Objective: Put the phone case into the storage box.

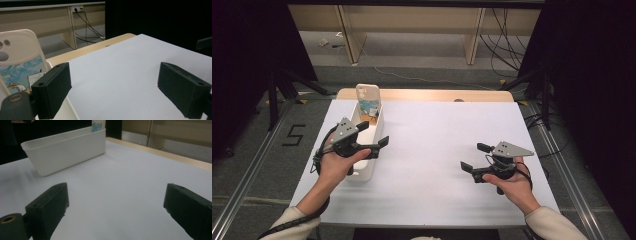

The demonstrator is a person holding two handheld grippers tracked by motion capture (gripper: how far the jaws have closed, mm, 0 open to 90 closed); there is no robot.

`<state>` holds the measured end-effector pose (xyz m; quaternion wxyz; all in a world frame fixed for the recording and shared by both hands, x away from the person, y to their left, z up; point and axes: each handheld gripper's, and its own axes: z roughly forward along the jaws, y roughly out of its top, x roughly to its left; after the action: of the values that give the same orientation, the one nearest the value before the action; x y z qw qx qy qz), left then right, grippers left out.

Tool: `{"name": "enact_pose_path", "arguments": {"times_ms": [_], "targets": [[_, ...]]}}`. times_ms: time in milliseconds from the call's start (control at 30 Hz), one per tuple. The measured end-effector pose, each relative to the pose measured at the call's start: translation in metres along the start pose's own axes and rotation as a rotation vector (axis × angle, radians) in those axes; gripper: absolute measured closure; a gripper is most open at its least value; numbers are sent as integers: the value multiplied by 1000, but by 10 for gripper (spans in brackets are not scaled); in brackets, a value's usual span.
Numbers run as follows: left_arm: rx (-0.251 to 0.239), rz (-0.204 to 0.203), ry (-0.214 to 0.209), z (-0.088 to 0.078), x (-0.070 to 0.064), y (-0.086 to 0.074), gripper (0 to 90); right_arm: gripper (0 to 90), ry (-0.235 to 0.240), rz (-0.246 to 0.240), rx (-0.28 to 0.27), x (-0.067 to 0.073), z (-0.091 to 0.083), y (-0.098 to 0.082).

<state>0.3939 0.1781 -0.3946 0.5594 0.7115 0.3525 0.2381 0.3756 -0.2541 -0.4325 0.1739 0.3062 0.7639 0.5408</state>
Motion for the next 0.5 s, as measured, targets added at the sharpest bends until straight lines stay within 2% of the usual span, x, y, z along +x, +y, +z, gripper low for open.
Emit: {"name": "enact_pose_path", "arguments": {"times_ms": [500], "targets": [[16,18,-24,-7,-7,-13,96,70,1,0,-3,0,0,0]]}}
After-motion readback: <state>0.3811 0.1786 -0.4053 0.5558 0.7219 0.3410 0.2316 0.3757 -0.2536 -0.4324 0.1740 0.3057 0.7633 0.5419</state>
